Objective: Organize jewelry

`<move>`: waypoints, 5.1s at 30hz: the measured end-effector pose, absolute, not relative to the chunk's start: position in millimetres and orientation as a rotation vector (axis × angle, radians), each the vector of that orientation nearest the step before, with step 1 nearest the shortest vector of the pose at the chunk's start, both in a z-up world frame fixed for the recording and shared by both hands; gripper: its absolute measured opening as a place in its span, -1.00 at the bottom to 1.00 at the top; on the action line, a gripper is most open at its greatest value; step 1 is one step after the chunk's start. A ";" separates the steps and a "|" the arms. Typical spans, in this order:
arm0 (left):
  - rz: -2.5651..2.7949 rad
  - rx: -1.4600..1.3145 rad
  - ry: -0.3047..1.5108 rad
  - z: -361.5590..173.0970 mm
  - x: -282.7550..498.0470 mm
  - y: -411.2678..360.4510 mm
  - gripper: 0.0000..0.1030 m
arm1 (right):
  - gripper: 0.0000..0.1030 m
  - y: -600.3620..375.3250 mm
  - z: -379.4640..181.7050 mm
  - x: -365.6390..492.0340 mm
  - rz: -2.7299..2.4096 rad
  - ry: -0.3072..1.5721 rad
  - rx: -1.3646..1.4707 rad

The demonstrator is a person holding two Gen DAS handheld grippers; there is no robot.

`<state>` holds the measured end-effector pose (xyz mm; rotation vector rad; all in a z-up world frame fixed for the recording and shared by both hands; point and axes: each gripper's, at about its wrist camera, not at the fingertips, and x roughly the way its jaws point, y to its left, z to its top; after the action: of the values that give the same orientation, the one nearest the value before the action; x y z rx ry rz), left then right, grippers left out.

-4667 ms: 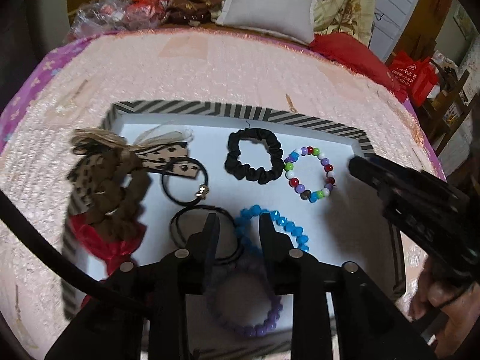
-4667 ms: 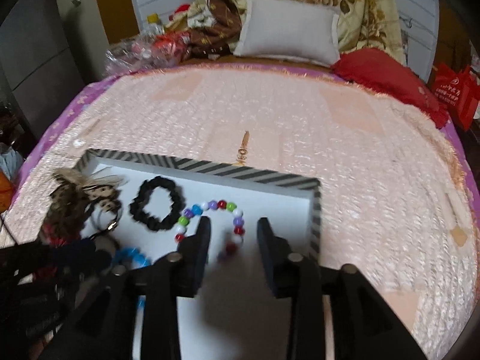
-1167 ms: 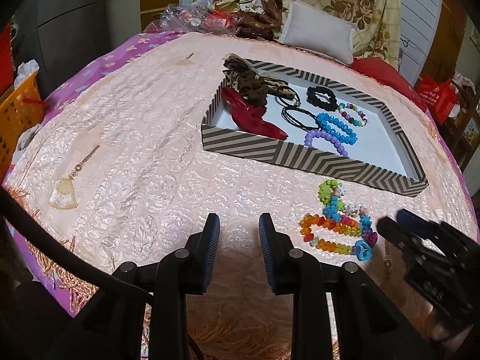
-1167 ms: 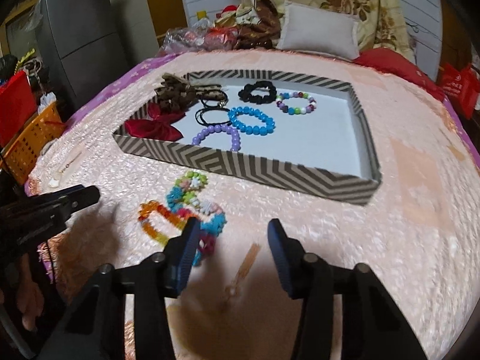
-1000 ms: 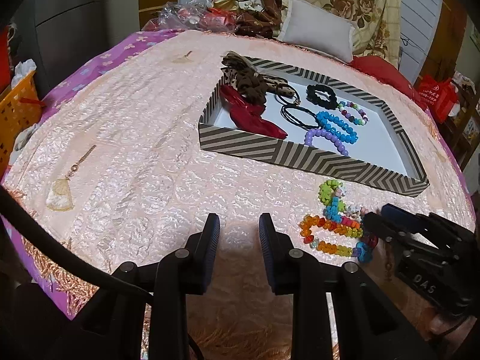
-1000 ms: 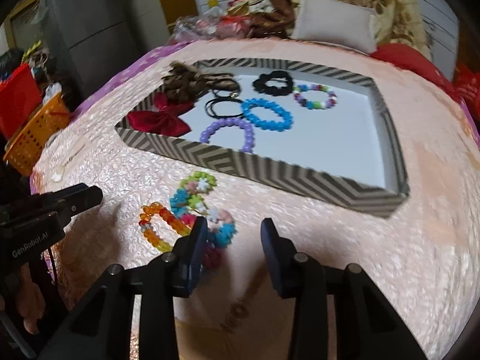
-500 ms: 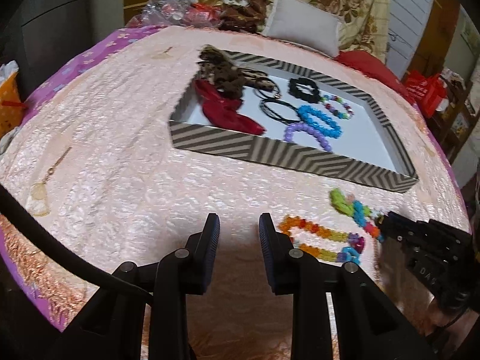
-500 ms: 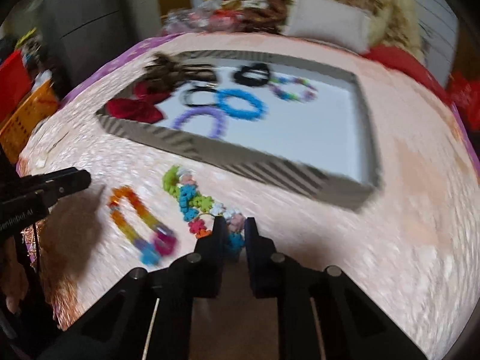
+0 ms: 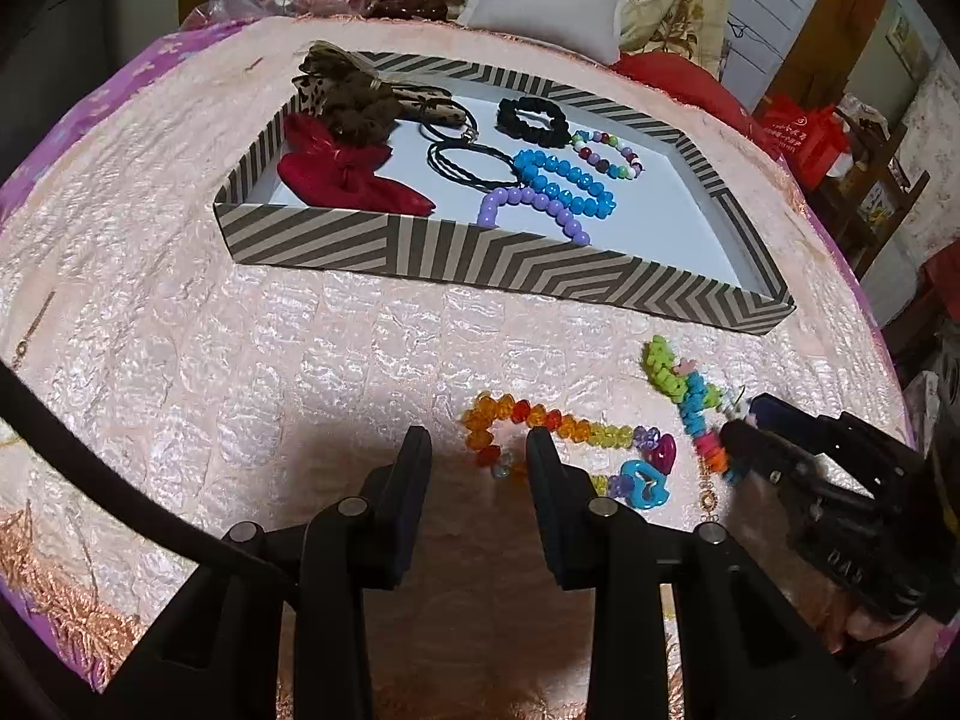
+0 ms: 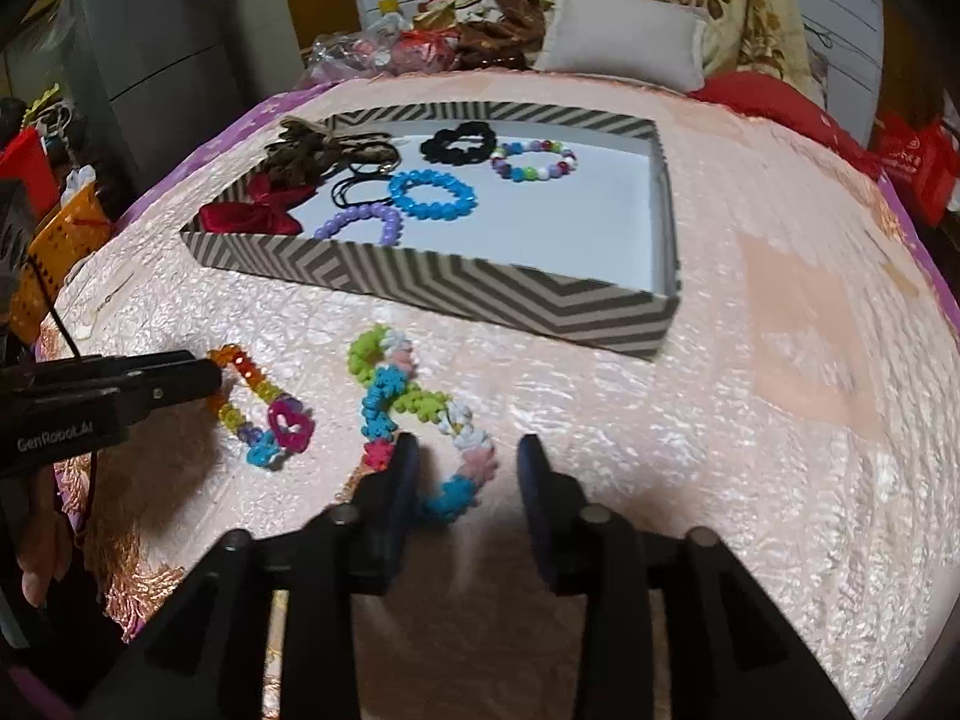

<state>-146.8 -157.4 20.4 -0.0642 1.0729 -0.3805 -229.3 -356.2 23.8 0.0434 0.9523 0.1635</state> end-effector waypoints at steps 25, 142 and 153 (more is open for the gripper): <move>-0.470 -0.040 0.983 74.2 -164.0 -152.4 -0.94 | -0.78 -363.4 90.5 -252.8 0.188 0.775 0.092; -0.174 0.081 0.787 96.0 -171.5 -157.8 -0.55 | 0.34 -343.9 88.1 -241.7 0.007 0.761 0.198; -0.169 0.087 0.780 98.2 -173.3 -156.8 -0.55 | 0.36 -344.7 89.2 -241.3 0.005 0.765 0.199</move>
<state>-173.3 -156.8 98.2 0.0866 0.7797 -0.1690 -241.3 -344.7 89.2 0.1986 0.7652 0.0046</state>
